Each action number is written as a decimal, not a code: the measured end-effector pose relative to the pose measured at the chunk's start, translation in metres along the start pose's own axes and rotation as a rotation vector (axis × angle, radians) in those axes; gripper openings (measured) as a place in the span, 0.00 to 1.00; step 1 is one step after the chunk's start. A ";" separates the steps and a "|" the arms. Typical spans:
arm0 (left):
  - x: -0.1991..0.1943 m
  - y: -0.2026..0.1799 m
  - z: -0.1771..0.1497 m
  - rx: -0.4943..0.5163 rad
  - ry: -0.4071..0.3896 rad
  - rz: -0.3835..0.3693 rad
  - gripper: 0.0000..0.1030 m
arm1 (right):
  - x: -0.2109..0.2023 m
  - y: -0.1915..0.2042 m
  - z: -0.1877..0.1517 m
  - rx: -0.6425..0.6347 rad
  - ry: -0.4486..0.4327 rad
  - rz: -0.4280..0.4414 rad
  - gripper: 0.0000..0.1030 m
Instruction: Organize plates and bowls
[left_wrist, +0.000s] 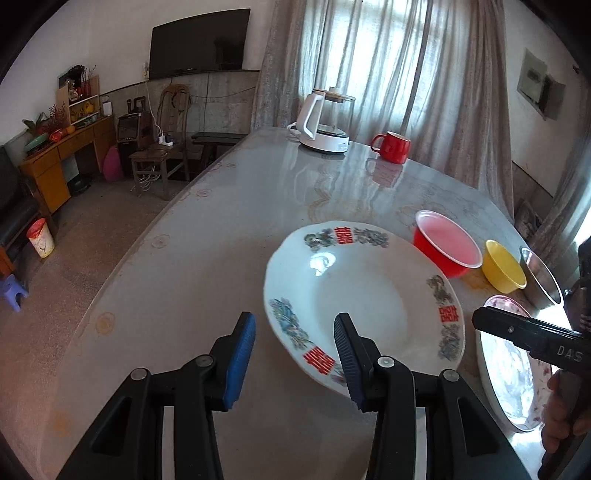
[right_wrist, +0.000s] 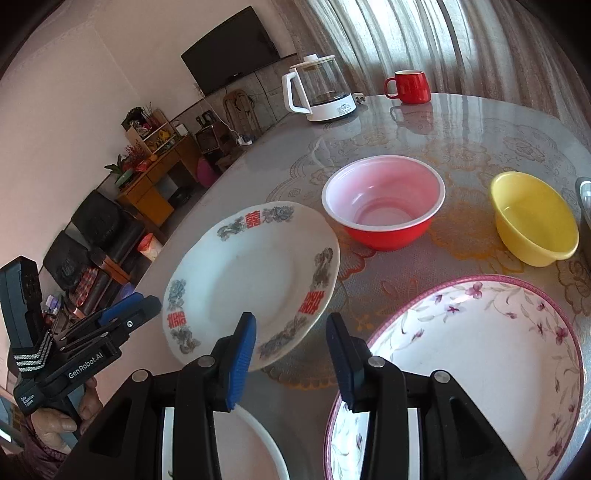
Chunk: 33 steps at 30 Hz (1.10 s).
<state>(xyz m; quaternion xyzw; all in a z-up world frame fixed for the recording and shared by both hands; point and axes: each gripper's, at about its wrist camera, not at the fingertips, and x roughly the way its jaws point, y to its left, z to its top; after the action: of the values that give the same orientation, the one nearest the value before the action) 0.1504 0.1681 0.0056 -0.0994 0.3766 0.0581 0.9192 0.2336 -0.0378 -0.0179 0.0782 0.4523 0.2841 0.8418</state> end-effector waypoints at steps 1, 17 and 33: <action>0.005 0.005 0.002 -0.010 0.008 0.000 0.44 | 0.006 -0.002 0.003 0.003 0.006 -0.014 0.38; 0.061 0.029 0.022 -0.072 0.119 -0.074 0.44 | 0.054 -0.008 0.023 0.001 0.065 -0.051 0.38; 0.076 0.012 0.020 -0.037 0.153 -0.129 0.27 | 0.060 -0.002 0.021 -0.045 0.087 -0.114 0.29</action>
<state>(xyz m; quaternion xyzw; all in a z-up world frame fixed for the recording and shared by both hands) 0.2156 0.1871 -0.0358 -0.1445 0.4374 -0.0018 0.8876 0.2773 -0.0037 -0.0496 0.0210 0.4856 0.2487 0.8378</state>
